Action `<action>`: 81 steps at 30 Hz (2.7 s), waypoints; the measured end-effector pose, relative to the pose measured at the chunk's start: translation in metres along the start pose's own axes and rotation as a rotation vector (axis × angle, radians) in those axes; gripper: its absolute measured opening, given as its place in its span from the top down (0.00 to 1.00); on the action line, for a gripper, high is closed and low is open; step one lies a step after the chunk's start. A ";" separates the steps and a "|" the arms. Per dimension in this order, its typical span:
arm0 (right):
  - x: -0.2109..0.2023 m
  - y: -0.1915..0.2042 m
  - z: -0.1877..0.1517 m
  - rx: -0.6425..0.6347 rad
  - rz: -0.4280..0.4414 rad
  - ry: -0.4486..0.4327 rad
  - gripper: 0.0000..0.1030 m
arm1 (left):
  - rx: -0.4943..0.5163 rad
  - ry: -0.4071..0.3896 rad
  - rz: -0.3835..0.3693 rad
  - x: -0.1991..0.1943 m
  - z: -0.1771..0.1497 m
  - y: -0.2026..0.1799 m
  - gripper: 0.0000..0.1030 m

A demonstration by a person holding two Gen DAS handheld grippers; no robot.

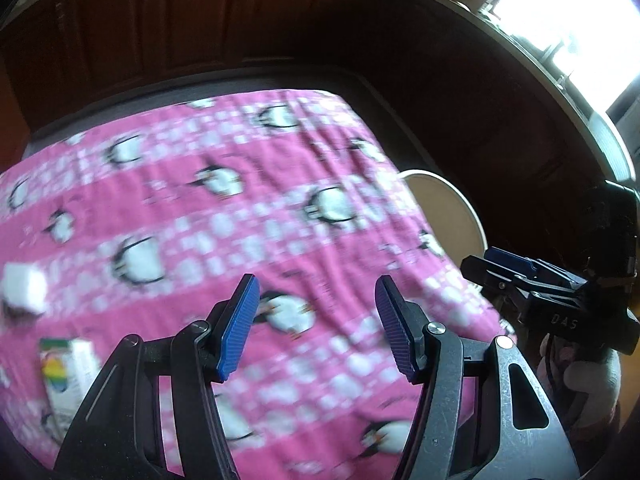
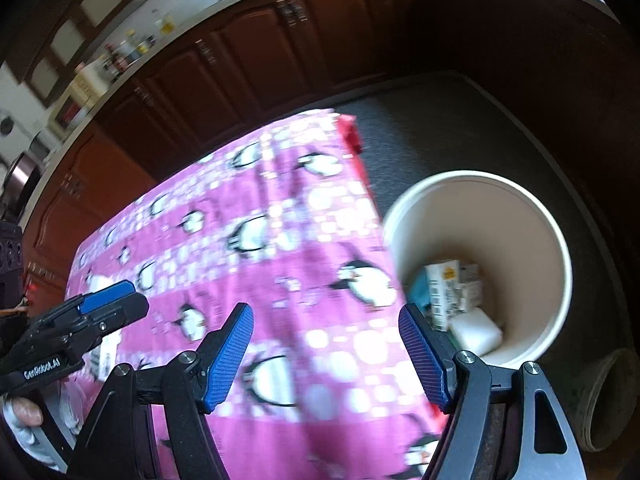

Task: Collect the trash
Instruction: 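Move both open grippers back over the remaining items on the blanket, then grasp the small white sponge with the left gripper while the right gripper grasps the rainbow-logo box, then carry the small sponge and rainbow-logo box over the white bucket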

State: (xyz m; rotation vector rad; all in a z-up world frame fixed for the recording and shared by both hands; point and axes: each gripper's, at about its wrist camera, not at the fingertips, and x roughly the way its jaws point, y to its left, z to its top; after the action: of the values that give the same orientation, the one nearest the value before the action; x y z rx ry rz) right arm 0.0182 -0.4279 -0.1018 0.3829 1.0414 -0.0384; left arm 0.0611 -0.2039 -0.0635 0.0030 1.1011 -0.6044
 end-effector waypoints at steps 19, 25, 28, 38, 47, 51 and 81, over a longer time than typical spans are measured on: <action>0.061 0.172 -0.026 -0.284 0.223 0.177 0.25 | -0.286 -0.037 0.232 -0.064 -0.027 0.219 0.30; 0.075 0.211 -0.034 -0.333 0.267 0.215 0.23 | -0.243 -0.016 0.263 -0.042 -0.018 0.235 0.30; 0.083 0.227 -0.036 -0.344 0.282 0.233 0.21 | -0.226 -0.003 0.273 -0.032 -0.014 0.239 0.30; 0.107 0.261 -0.045 -0.364 0.304 0.284 0.21 | -0.284 0.022 0.247 -0.010 -0.016 0.263 0.47; 0.129 0.310 -0.049 -0.378 0.280 0.289 0.21 | -0.331 -0.058 0.305 -0.069 -0.040 0.278 0.48; 0.149 0.331 -0.060 -0.405 0.210 0.309 0.21 | -0.340 -0.068 0.333 -0.082 -0.054 0.283 0.48; 0.052 0.139 -0.027 -0.277 0.145 0.130 0.50 | -0.088 0.004 0.171 -0.040 -0.032 0.118 0.48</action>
State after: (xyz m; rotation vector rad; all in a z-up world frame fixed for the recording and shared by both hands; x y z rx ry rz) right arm 0.0518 -0.2814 -0.1178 0.2092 1.1270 0.2614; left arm 0.0758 -0.0769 -0.0793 0.0222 1.1178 -0.4029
